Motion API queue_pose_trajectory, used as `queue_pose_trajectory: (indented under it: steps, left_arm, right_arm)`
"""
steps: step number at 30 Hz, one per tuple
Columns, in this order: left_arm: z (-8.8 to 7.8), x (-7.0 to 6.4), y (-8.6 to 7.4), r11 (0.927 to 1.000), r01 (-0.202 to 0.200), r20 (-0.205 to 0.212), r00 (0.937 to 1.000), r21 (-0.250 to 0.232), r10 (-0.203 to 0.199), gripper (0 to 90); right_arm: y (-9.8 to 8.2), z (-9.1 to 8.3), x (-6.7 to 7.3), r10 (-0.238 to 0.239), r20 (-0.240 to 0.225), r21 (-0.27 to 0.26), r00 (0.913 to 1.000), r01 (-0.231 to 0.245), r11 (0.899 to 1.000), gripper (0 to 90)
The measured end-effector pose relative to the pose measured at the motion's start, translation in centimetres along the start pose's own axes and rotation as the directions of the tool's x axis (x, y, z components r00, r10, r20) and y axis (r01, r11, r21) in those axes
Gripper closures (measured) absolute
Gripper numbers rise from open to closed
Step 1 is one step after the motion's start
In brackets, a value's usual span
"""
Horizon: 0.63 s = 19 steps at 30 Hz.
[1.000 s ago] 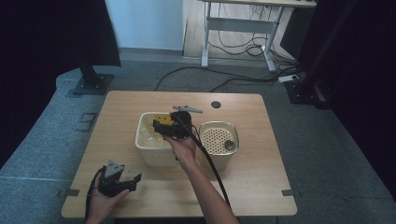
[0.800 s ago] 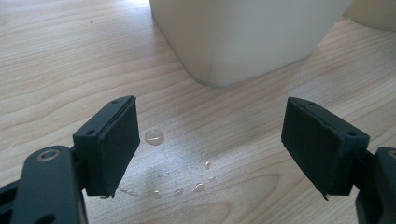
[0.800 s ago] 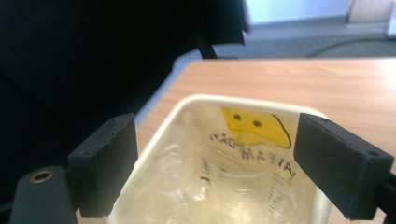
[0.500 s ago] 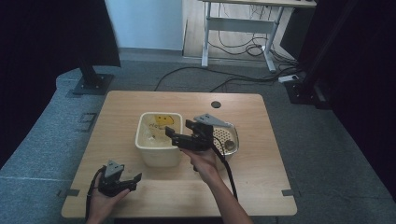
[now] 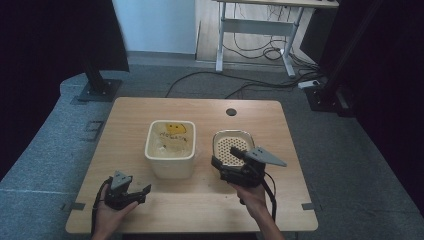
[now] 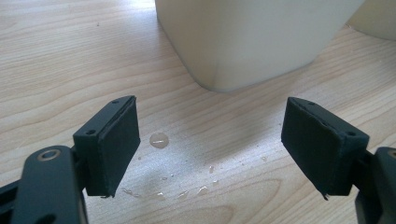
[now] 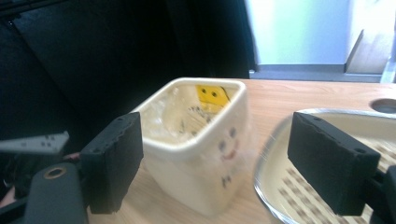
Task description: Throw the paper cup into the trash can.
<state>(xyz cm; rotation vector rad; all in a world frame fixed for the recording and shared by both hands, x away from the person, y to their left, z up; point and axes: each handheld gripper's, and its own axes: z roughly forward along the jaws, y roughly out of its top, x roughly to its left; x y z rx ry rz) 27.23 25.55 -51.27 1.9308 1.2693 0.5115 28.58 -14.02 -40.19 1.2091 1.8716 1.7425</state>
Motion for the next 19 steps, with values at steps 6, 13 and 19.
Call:
queue_pose_trajectory:
  steps: [6, 13, 19]
  left_arm:
    - [-0.1, -0.1, 0.2, 1.0, -0.003, 0.002, 1.0, -0.006, 0.003, 19.5]
    - [-0.1, -0.1, 0.2, 1.0, 0.001, 0.004, 1.0, -0.009, -0.001, 19.5]
    - [-0.1, -0.1, 0.3, 1.0, -0.003, 0.004, 1.0, -0.009, 0.003, 19.5]
  right_arm:
    - [-2.8, -2.4, -1.5, -0.029, 0.044, -0.01, 0.9986, 0.03, 1.0, 19.6]
    - [-5.1, -3.4, -3.1, -0.005, 0.074, -0.006, 0.9972, 0.005, 1.0, 20.5]
    - [-5.5, -3.6, -3.3, -0.019, 0.088, 0.002, 0.9959, 0.019, 1.0, 20.5]
